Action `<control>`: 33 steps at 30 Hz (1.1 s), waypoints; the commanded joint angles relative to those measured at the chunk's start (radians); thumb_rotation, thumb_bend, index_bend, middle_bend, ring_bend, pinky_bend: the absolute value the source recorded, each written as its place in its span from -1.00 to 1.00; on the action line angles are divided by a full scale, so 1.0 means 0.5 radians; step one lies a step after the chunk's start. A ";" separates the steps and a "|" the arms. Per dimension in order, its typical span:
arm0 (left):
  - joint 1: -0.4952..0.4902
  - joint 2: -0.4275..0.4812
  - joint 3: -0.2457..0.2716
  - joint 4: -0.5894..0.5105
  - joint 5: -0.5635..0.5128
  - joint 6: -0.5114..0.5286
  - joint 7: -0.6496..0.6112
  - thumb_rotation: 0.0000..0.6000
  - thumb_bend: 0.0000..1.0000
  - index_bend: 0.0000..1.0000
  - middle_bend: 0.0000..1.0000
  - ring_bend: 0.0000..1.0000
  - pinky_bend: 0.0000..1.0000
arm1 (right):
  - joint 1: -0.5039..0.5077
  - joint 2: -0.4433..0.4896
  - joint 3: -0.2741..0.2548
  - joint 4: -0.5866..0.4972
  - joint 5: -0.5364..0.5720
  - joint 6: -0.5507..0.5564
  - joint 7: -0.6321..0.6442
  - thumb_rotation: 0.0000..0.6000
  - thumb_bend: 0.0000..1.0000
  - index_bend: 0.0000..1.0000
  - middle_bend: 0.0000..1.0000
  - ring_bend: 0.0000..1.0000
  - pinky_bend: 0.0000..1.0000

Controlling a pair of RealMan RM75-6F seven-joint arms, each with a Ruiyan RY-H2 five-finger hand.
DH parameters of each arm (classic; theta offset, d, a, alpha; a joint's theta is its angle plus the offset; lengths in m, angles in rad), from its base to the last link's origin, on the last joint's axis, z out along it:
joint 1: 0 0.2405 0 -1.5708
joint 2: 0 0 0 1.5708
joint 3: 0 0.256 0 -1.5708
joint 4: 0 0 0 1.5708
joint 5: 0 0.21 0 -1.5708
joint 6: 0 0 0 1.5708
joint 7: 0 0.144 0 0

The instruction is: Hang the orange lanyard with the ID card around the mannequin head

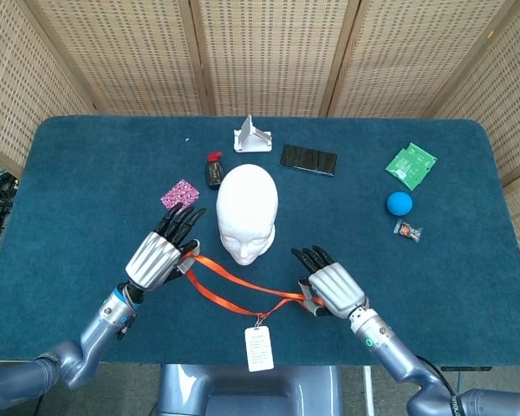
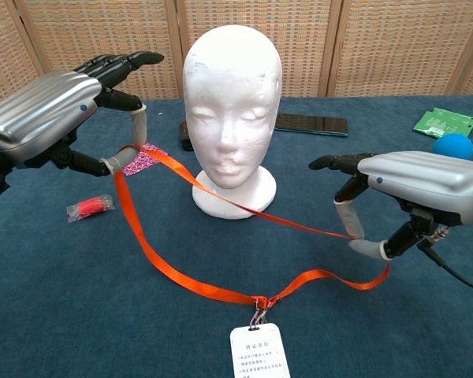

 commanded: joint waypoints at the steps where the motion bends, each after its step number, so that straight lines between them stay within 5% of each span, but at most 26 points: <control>1: -0.019 0.014 0.002 0.024 0.050 0.043 -0.027 1.00 -0.04 0.61 -1.00 -1.00 -1.00 | -0.011 0.029 0.001 -0.053 -0.005 0.027 -0.065 1.00 0.24 0.61 -0.95 -1.00 -1.00; 19: -0.118 0.083 -0.076 -0.125 0.098 0.041 0.011 1.00 -0.05 0.61 -1.00 -1.00 -1.00 | -0.090 0.084 0.113 -0.316 0.173 0.218 -0.380 1.00 0.25 0.64 -0.95 -1.00 -1.00; 33: -0.158 0.149 -0.195 -0.280 -0.016 0.002 -0.038 1.00 -0.05 0.61 -1.00 -1.00 -1.00 | -0.094 0.215 0.243 -0.434 0.216 0.280 -0.294 1.00 0.25 0.65 -0.96 -1.00 -1.00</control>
